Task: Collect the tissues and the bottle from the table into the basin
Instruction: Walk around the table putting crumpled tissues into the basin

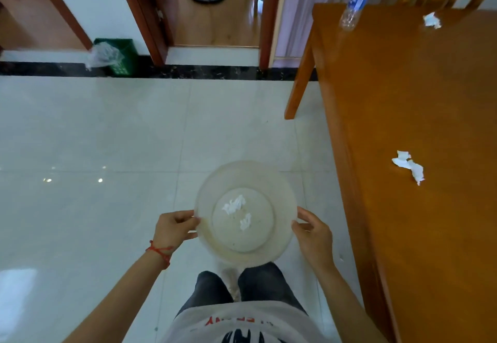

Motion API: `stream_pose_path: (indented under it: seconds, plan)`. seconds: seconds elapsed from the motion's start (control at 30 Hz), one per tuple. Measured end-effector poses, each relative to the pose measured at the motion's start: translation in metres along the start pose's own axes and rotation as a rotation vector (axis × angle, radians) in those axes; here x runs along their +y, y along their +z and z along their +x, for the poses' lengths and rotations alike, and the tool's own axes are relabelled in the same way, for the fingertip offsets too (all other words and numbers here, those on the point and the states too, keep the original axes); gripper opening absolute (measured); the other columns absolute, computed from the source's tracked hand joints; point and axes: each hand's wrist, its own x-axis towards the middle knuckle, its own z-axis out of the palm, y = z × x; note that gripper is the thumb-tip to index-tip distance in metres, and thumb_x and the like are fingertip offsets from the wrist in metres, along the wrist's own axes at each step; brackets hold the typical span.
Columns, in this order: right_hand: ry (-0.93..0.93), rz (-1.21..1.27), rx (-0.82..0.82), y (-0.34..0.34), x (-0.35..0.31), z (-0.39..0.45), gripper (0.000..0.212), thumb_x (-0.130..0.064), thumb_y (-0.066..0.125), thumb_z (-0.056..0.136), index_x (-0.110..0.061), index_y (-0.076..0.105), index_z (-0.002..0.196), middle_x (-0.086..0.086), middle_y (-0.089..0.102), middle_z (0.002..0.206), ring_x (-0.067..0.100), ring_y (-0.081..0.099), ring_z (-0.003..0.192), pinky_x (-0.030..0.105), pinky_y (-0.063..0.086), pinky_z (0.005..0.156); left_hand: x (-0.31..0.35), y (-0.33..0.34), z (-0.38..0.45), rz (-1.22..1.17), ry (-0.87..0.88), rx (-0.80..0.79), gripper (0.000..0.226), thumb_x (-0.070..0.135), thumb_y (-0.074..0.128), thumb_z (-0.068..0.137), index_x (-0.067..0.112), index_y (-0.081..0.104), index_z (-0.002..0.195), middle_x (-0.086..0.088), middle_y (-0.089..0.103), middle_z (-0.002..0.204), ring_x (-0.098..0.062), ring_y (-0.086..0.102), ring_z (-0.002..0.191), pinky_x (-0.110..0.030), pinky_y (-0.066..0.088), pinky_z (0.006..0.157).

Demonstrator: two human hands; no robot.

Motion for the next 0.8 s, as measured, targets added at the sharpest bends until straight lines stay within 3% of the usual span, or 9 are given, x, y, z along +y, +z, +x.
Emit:
stream_pose_path:
  seconds: [0.1, 0.33, 0.43, 0.57, 0.7, 0.8]
  plan:
    - [0.024, 0.009, 0.025, 0.000, -0.012, 0.039, 0.034, -0.007, 0.060, 0.084, -0.014, 0.060, 0.117, -0.003, 0.064, 0.108, 0.003, 0.059, 0.085, -0.004, 0.043, 0.061, 0.028, 0.014, 0.036, 0.030, -0.006, -0.032, 0.025, -0.004, 0.060, 0.079, -0.007, 0.064, 0.104, -0.008, 0.068, 0.080, -0.022, 0.064, 0.072, -0.017, 0.057, 0.053]
    - [0.038, 0.017, 0.066, -0.011, -0.039, 0.124, 0.032, -0.008, 0.061, 0.084, -0.016, 0.062, 0.115, -0.005, 0.065, 0.104, -0.003, 0.058, 0.082, -0.003, 0.043, 0.060, 0.092, 0.058, 0.108, 0.078, 0.006, -0.070, 0.025, -0.003, 0.061, 0.080, -0.005, 0.065, 0.104, -0.006, 0.067, 0.080, -0.020, 0.064, 0.073, -0.019, 0.058, 0.055]
    - [0.045, 0.040, 0.102, -0.017, -0.048, 0.151, 0.032, -0.008, 0.062, 0.083, -0.016, 0.063, 0.114, -0.006, 0.068, 0.105, -0.006, 0.060, 0.082, 0.004, 0.048, 0.064, 0.120, 0.076, 0.134, 0.104, 0.027, -0.090, 0.025, -0.003, 0.061, 0.080, -0.004, 0.065, 0.105, -0.009, 0.068, 0.085, -0.018, 0.064, 0.074, -0.026, 0.057, 0.062]
    - [0.088, 0.044, 0.137, -0.021, -0.053, 0.176, 0.033, -0.008, 0.061, 0.083, -0.016, 0.062, 0.116, -0.003, 0.067, 0.111, 0.004, 0.061, 0.089, 0.011, 0.046, 0.073, 0.145, 0.093, 0.162, 0.153, 0.046, -0.135, 0.025, -0.002, 0.060, 0.080, -0.004, 0.065, 0.105, -0.009, 0.067, 0.088, -0.017, 0.064, 0.076, -0.018, 0.057, 0.055]
    - [0.139, 0.040, 0.192, -0.020, -0.057, 0.190, 0.032, -0.008, 0.059, 0.085, -0.016, 0.062, 0.116, -0.007, 0.065, 0.106, 0.000, 0.060, 0.086, 0.006, 0.044, 0.068, 0.167, 0.108, 0.194, 0.225, 0.038, -0.215, 0.024, -0.002, 0.061, 0.080, -0.004, 0.065, 0.104, -0.007, 0.068, 0.081, -0.022, 0.065, 0.076, -0.036, 0.056, 0.072]
    - [0.204, 0.069, 0.285, -0.014, -0.059, 0.197, 0.030, -0.008, 0.060, 0.085, -0.017, 0.064, 0.113, -0.008, 0.066, 0.104, -0.007, 0.059, 0.083, 0.005, 0.044, 0.071, 0.187, 0.122, 0.223, 0.300, 0.046, -0.306, 0.026, -0.002, 0.061, 0.080, -0.006, 0.064, 0.106, -0.015, 0.068, 0.089, -0.028, 0.063, 0.079, -0.036, 0.057, 0.074]
